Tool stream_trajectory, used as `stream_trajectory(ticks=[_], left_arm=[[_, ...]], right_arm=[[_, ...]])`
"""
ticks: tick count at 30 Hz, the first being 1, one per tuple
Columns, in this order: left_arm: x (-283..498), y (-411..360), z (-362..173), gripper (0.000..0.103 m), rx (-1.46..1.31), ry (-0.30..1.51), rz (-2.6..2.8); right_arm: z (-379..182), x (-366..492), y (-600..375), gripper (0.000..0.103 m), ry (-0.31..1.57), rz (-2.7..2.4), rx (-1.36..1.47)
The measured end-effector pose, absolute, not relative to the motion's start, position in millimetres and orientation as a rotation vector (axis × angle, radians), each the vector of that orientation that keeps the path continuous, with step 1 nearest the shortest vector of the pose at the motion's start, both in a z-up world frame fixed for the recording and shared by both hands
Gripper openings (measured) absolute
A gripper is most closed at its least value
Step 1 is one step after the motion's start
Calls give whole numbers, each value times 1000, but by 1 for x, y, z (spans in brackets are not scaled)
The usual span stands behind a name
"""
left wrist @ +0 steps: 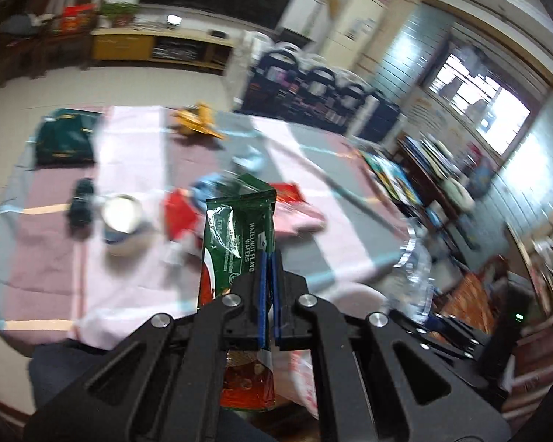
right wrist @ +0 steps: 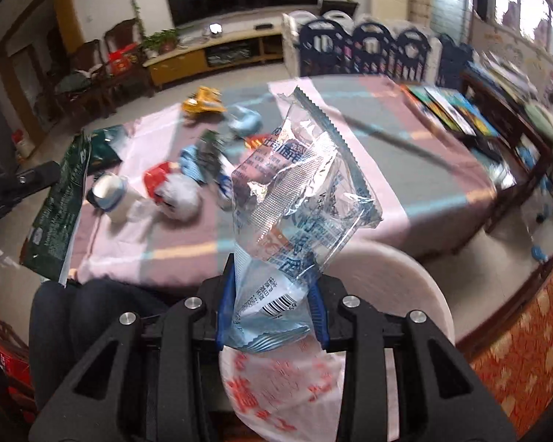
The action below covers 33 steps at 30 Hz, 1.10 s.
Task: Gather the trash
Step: 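Carry the bottle and green packet to the wastebasket and open both grippers, then grasp the white paper cup with the left gripper while the right grasps the plastic bag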
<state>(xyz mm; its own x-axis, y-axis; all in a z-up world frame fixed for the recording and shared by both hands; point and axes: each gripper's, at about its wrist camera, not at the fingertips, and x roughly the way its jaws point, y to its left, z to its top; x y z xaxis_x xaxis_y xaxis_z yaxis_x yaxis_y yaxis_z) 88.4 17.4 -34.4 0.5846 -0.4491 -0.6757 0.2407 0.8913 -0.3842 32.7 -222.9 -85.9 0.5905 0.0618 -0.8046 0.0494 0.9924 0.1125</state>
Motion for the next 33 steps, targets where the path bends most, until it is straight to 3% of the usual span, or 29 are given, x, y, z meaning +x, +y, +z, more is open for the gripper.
stream_trajectory(ticks=[4, 6, 11, 18, 19, 20, 21, 22, 23, 31, 33], left_arm=[[79, -24, -41, 4, -228, 911, -503], [75, -37, -46, 4, -223, 932, -542], [65, -66, -60, 4, -210, 977, -658], [51, -130, -89, 4, -120, 1089, -941], [46, -144, -96, 8, -91, 1108, -996], [42, -153, -103, 27, -68, 1113, -1022], [40, -159, -108, 62, -41, 1115, -1019], [38, -162, -111, 75, -4, 1105, -976], [38, -160, -110, 82, 19, 1080, -932], [115, -31, -82, 82, -19, 905, -292], [138, 12, -77, 88, -79, 892, -148]], right_arm=[[-106, 21, -244, 39, 1036, -55, 169], [-117, 19, -248, 58, 1099, -82, 157], [-100, 0, -287, 81, 1038, -170, 247], [-41, -34, -351, 82, 763, -401, 409], [-37, -37, -356, 83, 739, -413, 423], [-35, -39, -359, 83, 727, -420, 433], [-35, -39, -361, 84, 721, -423, 440], [-36, -39, -364, 85, 716, -420, 447], [-36, -38, -365, 86, 710, -418, 450], [-48, -21, -334, 89, 758, -346, 361], [-53, -15, -324, 89, 780, -321, 352]])
